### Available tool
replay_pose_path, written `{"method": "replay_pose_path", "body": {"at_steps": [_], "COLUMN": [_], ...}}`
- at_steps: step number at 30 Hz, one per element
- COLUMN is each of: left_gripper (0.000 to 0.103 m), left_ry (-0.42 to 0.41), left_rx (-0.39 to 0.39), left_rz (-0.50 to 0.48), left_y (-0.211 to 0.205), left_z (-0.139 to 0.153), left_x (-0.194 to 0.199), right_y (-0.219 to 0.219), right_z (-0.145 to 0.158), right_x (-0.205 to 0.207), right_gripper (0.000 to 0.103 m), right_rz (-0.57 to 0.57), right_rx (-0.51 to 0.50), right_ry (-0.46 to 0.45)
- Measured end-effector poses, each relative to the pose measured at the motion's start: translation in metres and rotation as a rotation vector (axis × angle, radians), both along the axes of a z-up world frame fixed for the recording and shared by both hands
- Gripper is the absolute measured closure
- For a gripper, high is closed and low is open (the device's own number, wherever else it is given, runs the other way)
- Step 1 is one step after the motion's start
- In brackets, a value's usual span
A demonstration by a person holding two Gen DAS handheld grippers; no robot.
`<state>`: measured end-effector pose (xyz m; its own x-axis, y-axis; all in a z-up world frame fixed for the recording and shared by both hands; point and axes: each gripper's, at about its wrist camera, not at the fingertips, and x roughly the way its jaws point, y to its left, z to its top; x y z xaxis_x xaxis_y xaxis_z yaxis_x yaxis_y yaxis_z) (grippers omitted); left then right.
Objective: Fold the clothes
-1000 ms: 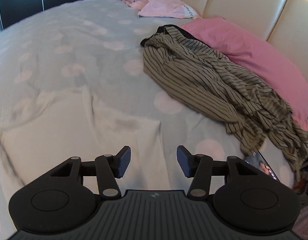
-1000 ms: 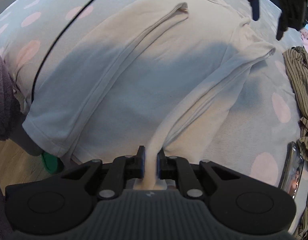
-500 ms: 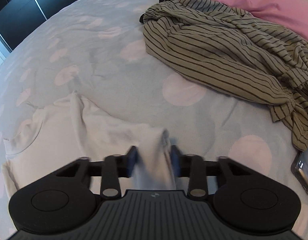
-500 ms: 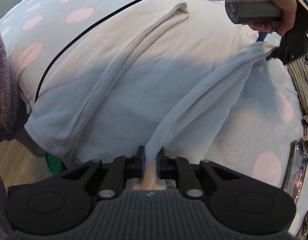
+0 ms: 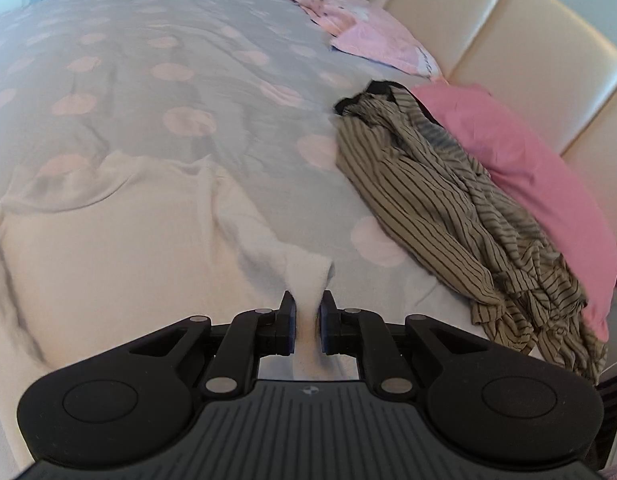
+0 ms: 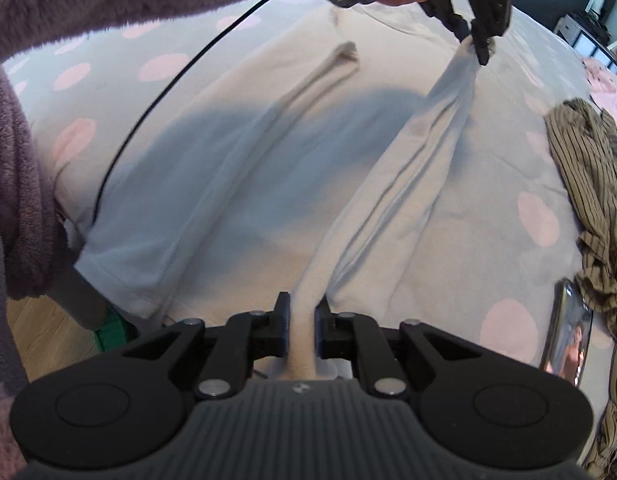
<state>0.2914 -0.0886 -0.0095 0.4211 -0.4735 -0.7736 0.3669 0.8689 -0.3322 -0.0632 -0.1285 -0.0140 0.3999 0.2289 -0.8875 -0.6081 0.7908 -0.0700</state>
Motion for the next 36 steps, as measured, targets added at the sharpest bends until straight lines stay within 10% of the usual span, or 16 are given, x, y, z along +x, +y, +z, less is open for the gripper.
{"method": "replay_pose_path", "body": {"at_steps": [13, 18, 23, 31, 36], "left_gripper": [0.092, 0.056, 0.056, 0.056, 0.056], "left_ry": [0.072, 0.079, 0.08, 0.071, 0.083], "left_rx": [-0.107, -0.089, -0.1, -0.066, -0.066], "left_rz": [0.154, 0.192, 0.189, 0.121, 0.062], "left_y": [0.072, 0.085, 0.1, 0.104, 0.098], "left_z": [-0.057, -0.056, -0.044, -0.025, -0.016], "left_x": [0.002, -0.01, -0.038, -0.113, -0.161], "right_y": [0.032, 0.034, 0.022, -0.019, -0.047], "right_z": [-0.025, -0.028, -0.016, 0.003, 0.013], "right_x": [0.013, 0.008, 0.0, -0.02, -0.025], "right_gripper": [0.09, 0.083, 0.06, 0.059, 0.059], "right_rz": [0.047, 0.057, 0.075, 0.072, 0.025], "right_rx": [-0.037, -0.049, 0.034, 0.24, 0.214], "right_ry": [0.064, 0.08, 0.158, 0.218, 0.1]}}
